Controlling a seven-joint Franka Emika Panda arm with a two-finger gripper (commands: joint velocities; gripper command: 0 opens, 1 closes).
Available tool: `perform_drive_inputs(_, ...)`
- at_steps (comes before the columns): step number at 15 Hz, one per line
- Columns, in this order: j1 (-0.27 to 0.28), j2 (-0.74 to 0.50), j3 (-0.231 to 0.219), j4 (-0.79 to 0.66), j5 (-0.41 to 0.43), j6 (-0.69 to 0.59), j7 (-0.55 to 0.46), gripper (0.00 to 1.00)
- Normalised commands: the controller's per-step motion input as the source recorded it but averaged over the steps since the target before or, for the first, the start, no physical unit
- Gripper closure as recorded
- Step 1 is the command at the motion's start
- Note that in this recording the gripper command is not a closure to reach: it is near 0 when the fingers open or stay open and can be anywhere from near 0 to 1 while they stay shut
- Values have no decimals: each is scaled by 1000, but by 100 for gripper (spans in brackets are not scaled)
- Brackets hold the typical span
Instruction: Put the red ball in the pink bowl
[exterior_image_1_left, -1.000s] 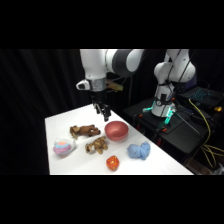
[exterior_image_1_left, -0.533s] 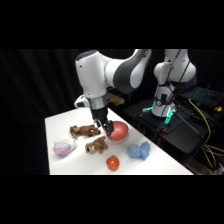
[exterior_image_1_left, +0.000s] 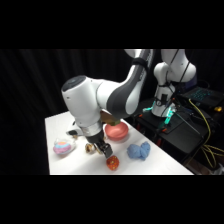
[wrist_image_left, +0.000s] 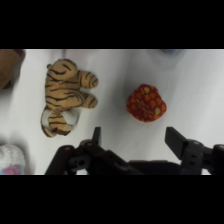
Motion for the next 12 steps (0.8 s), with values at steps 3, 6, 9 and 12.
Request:
perform_drive_inputs(3,-11,219,39,376,83,-267,-204,0)
perform_drive_inputs(6,8,81,62,161,103,-228,-186,0)
perform_drive_inputs(9,58,-13,66,-27,87,-126,-161,0)
perform_drive_inputs(12,59,-27,37,-63,57,-64,-168,0)
